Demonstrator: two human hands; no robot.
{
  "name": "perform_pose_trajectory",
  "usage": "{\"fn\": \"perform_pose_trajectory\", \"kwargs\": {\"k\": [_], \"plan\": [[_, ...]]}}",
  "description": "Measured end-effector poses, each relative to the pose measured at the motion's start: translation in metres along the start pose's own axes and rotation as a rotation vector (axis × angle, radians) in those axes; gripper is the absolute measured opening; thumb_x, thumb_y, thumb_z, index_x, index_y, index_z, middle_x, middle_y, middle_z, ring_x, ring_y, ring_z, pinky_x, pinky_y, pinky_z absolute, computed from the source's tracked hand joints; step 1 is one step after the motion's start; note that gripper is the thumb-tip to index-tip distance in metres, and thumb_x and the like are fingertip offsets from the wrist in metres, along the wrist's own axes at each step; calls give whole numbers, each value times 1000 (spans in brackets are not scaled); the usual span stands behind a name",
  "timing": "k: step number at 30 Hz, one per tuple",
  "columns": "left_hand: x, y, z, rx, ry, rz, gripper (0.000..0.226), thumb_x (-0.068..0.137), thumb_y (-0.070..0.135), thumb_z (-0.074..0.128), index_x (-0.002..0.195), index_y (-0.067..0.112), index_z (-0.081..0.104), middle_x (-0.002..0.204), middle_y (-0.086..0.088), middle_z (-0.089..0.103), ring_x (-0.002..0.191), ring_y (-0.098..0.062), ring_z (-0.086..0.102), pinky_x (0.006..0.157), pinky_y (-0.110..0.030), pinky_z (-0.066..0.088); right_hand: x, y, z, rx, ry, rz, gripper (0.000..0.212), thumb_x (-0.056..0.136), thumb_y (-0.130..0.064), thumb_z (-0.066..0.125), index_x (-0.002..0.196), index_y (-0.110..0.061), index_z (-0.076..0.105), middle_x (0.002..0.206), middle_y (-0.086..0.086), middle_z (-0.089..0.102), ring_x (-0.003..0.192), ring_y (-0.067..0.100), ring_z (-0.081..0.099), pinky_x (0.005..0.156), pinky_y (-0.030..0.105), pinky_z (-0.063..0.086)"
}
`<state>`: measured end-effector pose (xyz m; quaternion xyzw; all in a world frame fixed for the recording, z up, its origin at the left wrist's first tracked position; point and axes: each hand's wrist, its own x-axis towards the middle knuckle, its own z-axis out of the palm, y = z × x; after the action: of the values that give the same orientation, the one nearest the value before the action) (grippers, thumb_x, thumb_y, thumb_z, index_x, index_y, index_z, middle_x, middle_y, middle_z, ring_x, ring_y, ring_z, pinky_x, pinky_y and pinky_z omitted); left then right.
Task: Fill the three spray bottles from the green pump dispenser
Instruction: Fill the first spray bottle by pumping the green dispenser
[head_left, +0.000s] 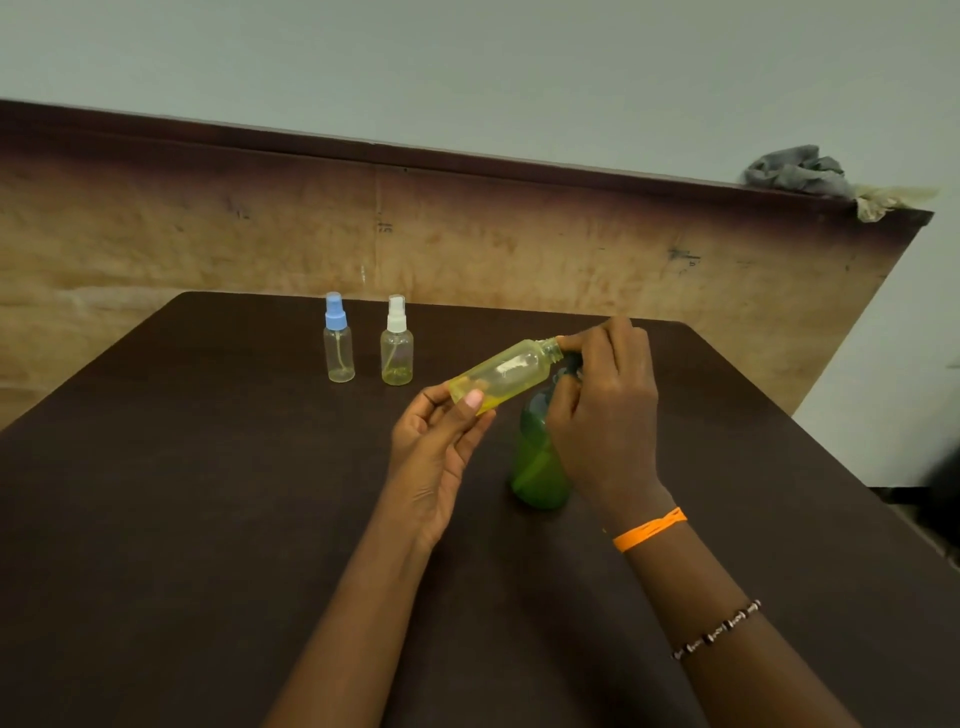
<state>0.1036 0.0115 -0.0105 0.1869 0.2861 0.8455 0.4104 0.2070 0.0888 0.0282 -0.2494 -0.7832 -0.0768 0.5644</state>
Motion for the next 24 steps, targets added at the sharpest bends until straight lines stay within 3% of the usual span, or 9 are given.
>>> {"fn": "perform_pose_trajectory", "kwargs": {"k": [4, 12, 19, 24], "plan": [[1, -1, -3, 1, 17, 4, 26, 68, 10, 64, 93, 7, 58, 98, -8, 67, 85, -11, 69, 71, -19, 55, -9, -1, 9, -30, 57, 11, 25, 79, 6, 36, 81, 4, 60, 78, 17, 52, 72, 23, 38, 59, 38, 43], [-1, 0, -1, -18, 8, 10, 28, 68, 10, 64, 95, 7, 57, 104, -9, 66, 87, -12, 68, 72, -18, 54, 11, 0, -5, -38, -42, -45, 23, 72, -2, 37, 79, 0, 58, 80, 16, 53, 75, 29, 49, 63, 38, 46], [-1, -2, -4, 3, 33, 1, 19, 75, 6, 62, 93, 7, 57, 100, -9, 66, 86, -11, 68, 72, -18, 55, -2, -1, 5, -134, -15, -28, 20, 76, 5, 35, 73, -1, 55, 74, 17, 50, 67, 30, 44, 56, 42, 44], [-2, 5, -1, -18, 24, 21, 25, 69, 8, 64, 93, 7, 57, 98, -8, 67, 87, -13, 68, 73, -19, 55, 13, -1, -7, -80, -92, -52, 27, 72, -2, 35, 79, 1, 60, 81, 16, 56, 74, 32, 54, 63, 39, 50]]}}
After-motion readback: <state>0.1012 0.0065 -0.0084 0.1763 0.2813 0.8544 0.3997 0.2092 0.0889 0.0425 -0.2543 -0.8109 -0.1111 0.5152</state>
